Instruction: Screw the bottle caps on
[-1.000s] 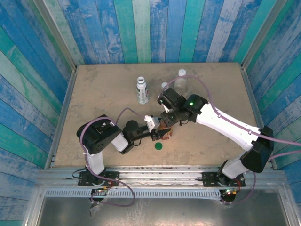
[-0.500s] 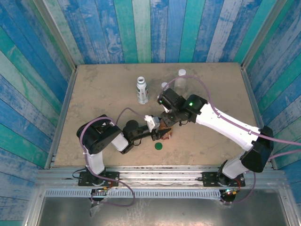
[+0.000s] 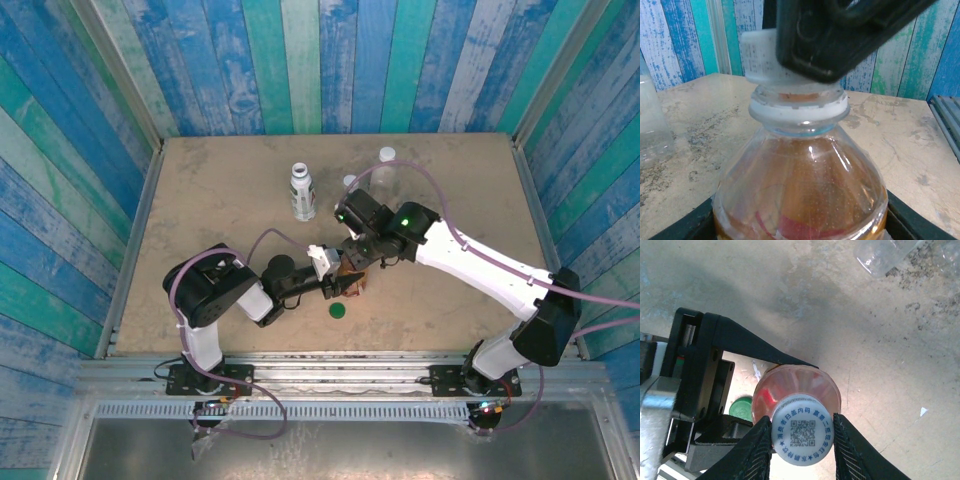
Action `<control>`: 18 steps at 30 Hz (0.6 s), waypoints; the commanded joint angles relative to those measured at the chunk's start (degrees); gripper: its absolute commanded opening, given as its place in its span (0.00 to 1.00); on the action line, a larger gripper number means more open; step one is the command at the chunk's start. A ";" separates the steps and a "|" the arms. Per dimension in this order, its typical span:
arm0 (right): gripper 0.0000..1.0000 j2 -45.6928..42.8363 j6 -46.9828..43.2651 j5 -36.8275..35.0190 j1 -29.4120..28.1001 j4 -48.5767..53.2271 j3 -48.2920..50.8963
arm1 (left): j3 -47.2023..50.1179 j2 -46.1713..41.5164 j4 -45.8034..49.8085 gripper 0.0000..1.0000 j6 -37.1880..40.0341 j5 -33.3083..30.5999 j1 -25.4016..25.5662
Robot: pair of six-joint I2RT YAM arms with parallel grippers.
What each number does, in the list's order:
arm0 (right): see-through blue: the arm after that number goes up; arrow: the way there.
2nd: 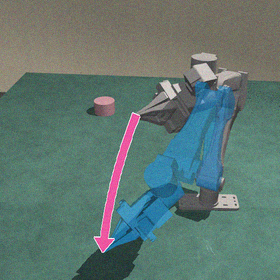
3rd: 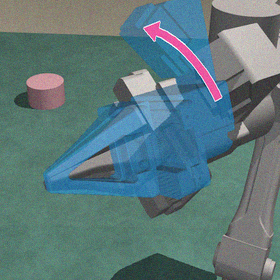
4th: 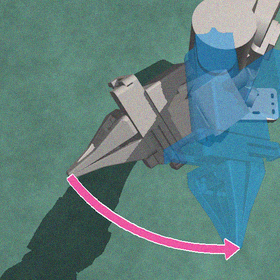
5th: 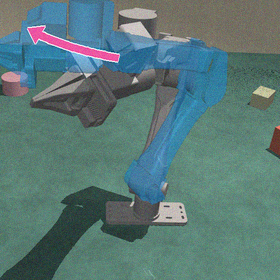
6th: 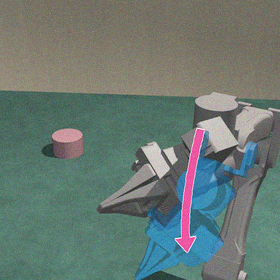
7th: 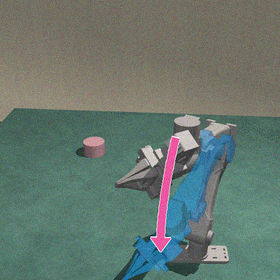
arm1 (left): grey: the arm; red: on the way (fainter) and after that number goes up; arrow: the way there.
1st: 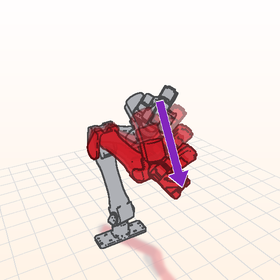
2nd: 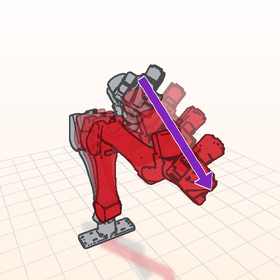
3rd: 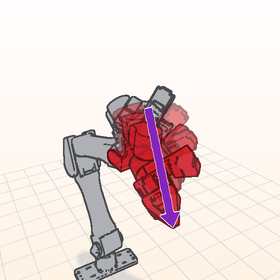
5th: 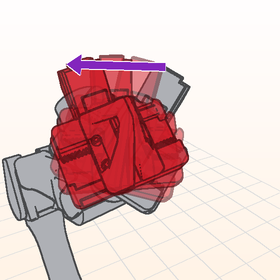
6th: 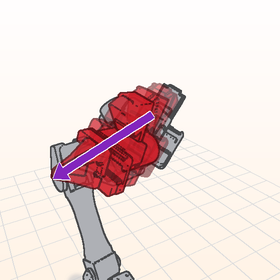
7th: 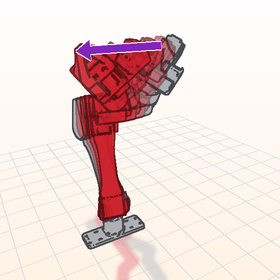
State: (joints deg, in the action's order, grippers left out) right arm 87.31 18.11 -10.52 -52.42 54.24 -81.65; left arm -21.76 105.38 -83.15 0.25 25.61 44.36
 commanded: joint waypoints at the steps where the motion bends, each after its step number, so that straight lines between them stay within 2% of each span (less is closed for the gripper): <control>1: 0.36 0.32 2.10 -1.13 0.01 0.68 1.64 | 0.63 0.75 5.03 0.56 0.45 1.02 0.52; 7: 0.39 -1.10 2.54 -1.18 0.30 -1.10 2.47 | 0.69 0.59 5.09 0.56 0.28 1.46 0.55; 14: 0.65 -3.37 1.59 -1.48 0.48 -1.14 2.40 | 0.71 0.40 5.16 0.56 0.28 1.11 0.49; 18: 0.72 -6.43 0.66 -2.23 0.51 -1.60 2.67 | 0.63 0.70 5.07 0.56 0.28 1.20 0.47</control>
State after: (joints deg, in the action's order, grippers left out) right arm 83.92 19.42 -10.83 -52.05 52.99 -79.70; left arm -21.76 105.36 -83.13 0.27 25.65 44.38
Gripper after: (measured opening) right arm 0.712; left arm 0.607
